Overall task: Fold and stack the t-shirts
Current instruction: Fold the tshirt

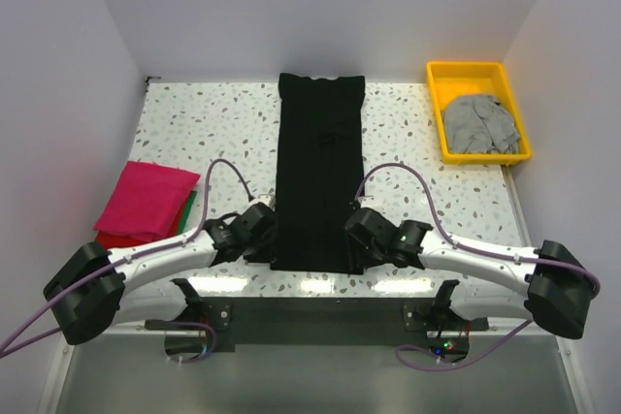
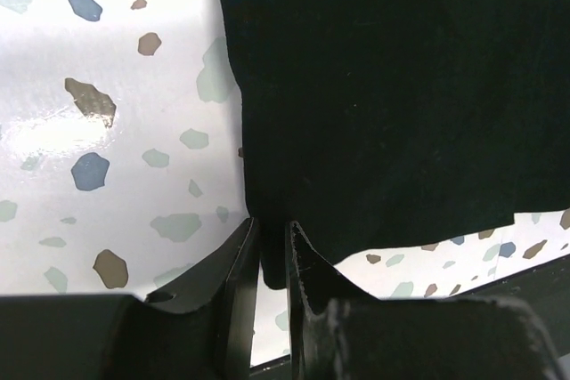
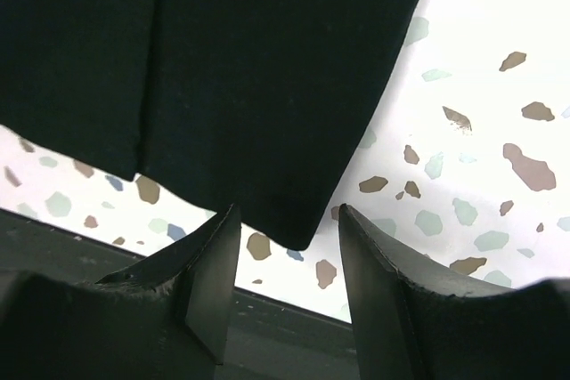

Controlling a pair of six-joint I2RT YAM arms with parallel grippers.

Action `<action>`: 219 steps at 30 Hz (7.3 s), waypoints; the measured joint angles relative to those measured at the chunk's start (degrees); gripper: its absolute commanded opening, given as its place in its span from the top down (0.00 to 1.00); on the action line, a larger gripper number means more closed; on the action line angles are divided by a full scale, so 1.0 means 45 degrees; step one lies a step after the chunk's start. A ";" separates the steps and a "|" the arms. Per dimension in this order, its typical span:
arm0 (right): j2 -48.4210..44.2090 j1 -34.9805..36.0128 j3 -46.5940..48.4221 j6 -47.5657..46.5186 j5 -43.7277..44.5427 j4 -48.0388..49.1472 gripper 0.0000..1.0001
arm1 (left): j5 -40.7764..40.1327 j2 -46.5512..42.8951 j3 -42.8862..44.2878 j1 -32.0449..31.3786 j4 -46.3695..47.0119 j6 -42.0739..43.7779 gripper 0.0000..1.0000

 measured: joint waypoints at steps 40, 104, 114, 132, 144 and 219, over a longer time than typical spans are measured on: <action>-0.2569 0.0204 -0.2890 0.1802 0.0461 0.1171 0.80 | 0.1214 -0.1433 -0.2579 0.0000 0.3322 -0.1967 1.00; 0.0500 0.1481 -0.1180 0.0908 0.0865 0.1253 0.77 | 0.0253 -0.0952 -0.1316 -0.2157 0.0869 -0.2395 0.96; 0.0175 0.1481 -0.1462 0.1054 0.0928 0.1268 0.61 | 0.0267 -0.1088 -0.1501 -0.2181 0.1103 -0.2589 0.98; 0.0709 0.2069 -0.0670 0.1039 0.1481 0.0869 0.60 | 0.0316 -0.1073 -0.1613 -0.2239 0.1443 -0.2599 0.99; 0.1511 0.2229 -0.0651 0.1112 0.1617 0.1258 0.82 | 0.0379 -0.0976 -0.1627 -0.2239 0.1656 -0.2603 0.99; 0.0180 0.2278 -0.1219 0.1326 0.1535 0.0432 0.71 | 0.0413 -0.1472 -0.2113 -0.2239 0.2040 -0.3021 1.00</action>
